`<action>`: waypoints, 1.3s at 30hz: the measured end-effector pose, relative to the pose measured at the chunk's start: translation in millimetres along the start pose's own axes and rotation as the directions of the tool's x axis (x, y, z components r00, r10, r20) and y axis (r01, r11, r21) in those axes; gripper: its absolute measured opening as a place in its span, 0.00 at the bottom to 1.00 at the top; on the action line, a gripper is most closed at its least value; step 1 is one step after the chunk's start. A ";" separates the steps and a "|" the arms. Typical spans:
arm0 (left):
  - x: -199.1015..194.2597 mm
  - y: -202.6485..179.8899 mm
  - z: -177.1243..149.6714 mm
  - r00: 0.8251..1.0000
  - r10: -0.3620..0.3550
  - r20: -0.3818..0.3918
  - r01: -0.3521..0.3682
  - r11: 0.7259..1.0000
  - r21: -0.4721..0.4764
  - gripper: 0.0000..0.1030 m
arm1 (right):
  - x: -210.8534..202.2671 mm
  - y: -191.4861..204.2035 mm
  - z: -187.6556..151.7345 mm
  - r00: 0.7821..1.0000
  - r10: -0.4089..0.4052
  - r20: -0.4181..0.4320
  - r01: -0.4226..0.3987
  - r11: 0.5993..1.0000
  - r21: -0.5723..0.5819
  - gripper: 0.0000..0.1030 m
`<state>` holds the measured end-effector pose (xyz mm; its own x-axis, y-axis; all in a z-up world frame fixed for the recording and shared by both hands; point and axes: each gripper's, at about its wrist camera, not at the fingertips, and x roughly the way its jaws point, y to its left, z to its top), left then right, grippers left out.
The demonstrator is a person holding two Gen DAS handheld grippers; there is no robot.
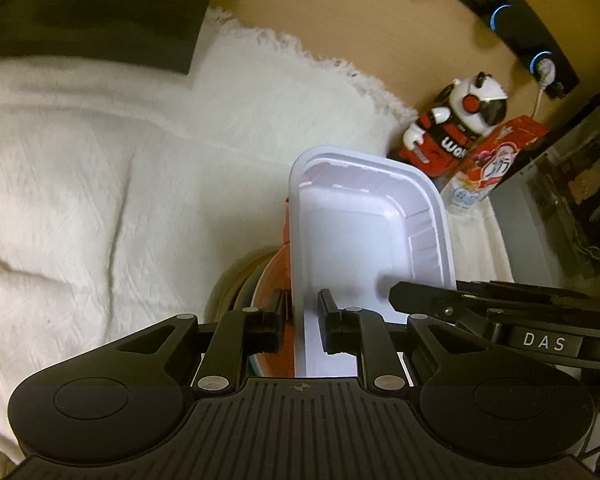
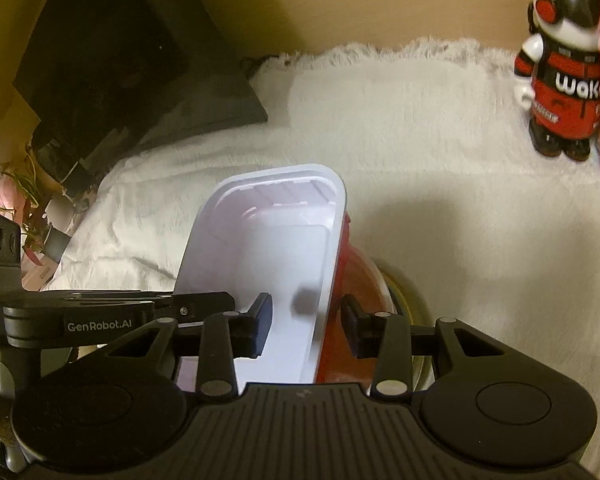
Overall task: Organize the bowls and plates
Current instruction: 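Lower the pink tray onto the white bowl rim with both grippers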
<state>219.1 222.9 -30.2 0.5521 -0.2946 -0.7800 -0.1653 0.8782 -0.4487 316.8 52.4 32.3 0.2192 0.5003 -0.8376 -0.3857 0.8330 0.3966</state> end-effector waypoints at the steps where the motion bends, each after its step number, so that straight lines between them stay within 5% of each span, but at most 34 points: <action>1: -0.8 -0.7 0.9 1.000 -0.002 0.003 0.002 1.000 0.001 0.18 | -2.7 1.1 0.2 1.000 -0.003 0.013 0.003 1.000 -0.005 0.38; 12: 12.6 6.4 -5.3 0.999 -0.012 -0.036 0.011 1.000 -0.025 0.18 | 10.9 -9.1 -10.8 0.999 0.016 -0.042 -0.014 0.999 0.039 0.37; 27: 10.4 11.7 6.8 0.999 -0.037 0.003 0.037 0.997 -0.062 0.18 | 18.2 -13.0 -7.6 1.000 -0.027 -0.012 0.027 0.998 0.060 0.37; 39: 12.5 4.1 8.9 1.000 -0.014 -0.027 0.014 1.000 0.016 0.17 | 17.4 -6.3 -5.6 0.999 -0.047 -0.014 0.048 0.997 0.061 0.36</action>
<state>232.6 226.1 -37.9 0.5321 -0.3168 -0.7852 -0.1444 0.8798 -0.4529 318.0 54.5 13.1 0.2246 0.4570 -0.8607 -0.3192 0.8690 0.3781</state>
